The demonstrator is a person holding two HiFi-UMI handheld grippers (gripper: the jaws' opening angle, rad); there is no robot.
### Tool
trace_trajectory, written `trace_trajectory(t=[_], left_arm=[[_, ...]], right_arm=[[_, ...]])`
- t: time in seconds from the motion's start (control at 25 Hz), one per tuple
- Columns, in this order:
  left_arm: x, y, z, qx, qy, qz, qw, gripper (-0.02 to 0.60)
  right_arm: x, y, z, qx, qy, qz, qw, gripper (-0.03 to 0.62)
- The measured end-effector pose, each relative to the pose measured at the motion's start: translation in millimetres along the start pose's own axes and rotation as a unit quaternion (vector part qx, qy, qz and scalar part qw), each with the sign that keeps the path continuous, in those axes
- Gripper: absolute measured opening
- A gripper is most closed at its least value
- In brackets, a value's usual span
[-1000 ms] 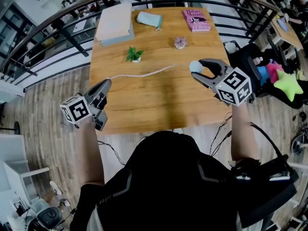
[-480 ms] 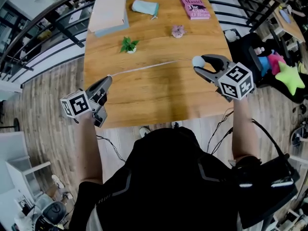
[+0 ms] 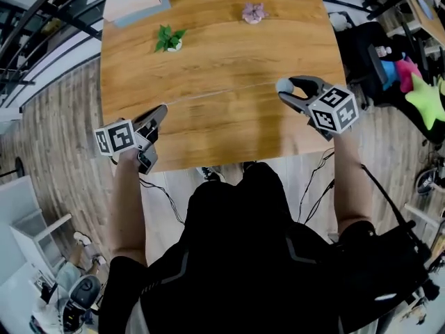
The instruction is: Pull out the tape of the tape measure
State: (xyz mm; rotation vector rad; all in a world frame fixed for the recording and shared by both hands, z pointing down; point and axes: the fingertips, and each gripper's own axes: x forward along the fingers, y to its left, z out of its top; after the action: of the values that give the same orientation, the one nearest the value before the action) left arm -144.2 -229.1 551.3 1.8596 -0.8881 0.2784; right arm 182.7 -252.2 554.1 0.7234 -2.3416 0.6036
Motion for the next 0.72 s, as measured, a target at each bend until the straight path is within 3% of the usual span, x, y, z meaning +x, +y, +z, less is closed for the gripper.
trace_trajectory(t=[0.32, 0.72], left_arm=[[46.9, 55.6, -43.1, -0.054, 0.056, 0.032, 0.9965, 0.037], [75.2, 92.7, -65.7, -0.09, 0.071, 0.062, 0.9914, 0.038]], right_arm=[[50.1, -20.5, -53.9, 0.007, 0.043, 0.029, 0.999, 0.222], [93.4, -34.9, -99.8, -0.006, 0.071, 0.047, 0.996, 0.222]])
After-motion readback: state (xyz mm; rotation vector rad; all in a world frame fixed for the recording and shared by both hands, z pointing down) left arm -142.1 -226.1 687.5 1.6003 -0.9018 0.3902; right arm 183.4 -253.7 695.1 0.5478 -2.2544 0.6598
